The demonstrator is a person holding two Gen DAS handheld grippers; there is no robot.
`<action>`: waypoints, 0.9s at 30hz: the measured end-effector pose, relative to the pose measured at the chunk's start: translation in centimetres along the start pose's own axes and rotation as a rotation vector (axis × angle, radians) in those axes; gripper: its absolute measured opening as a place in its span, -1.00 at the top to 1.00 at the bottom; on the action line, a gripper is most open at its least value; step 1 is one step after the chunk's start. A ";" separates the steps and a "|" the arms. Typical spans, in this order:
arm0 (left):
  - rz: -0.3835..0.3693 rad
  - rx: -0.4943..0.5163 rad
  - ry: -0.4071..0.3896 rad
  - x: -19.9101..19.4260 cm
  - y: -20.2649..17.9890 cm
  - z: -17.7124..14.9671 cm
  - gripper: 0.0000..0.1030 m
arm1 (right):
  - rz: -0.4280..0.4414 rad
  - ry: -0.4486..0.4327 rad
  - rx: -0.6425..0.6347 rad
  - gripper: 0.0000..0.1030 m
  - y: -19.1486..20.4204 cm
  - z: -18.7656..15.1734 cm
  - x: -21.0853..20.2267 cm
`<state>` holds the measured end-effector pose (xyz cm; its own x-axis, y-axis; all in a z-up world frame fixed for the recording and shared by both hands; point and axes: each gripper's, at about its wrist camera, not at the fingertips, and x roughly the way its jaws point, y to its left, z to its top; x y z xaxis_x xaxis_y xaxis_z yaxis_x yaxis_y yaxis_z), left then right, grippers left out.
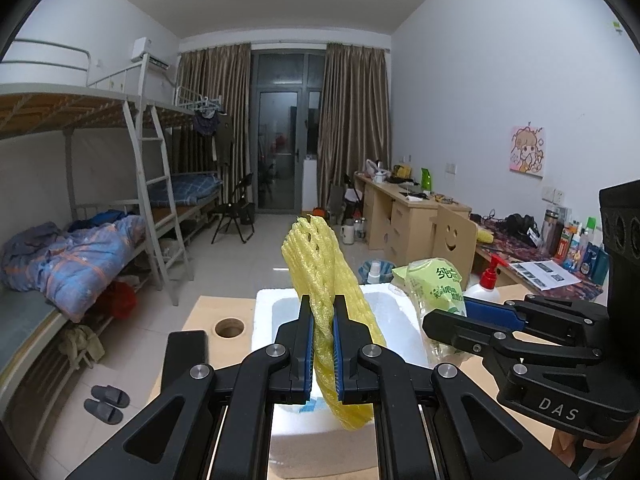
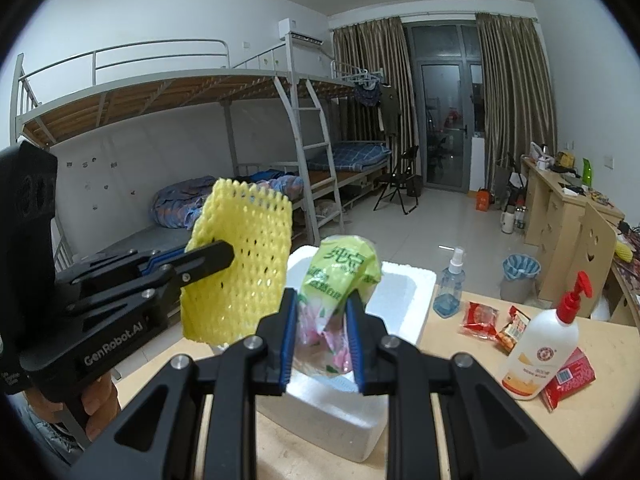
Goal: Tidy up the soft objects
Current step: 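Lower the sleeve into the box and open the left tool while the right lowers the packet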
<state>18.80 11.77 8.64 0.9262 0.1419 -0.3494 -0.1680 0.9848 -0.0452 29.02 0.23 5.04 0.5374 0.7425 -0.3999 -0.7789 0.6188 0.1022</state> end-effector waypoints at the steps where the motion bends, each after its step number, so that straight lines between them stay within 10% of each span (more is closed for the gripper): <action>1: -0.003 -0.001 0.005 0.4 0.2 0.1 0.84 | -0.006 0.000 -0.001 0.47 0.0 0.1 0.2; 27: -0.036 0.023 0.069 6.2 0.3 -0.4 0.83 | -0.038 0.024 0.040 0.47 -1.1 0.5 1.3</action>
<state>24.37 12.87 6.12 0.9059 0.0994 -0.4116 -0.1261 0.9913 -0.0383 30.73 0.69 4.87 0.5583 0.7122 -0.4256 -0.7443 0.6566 0.1223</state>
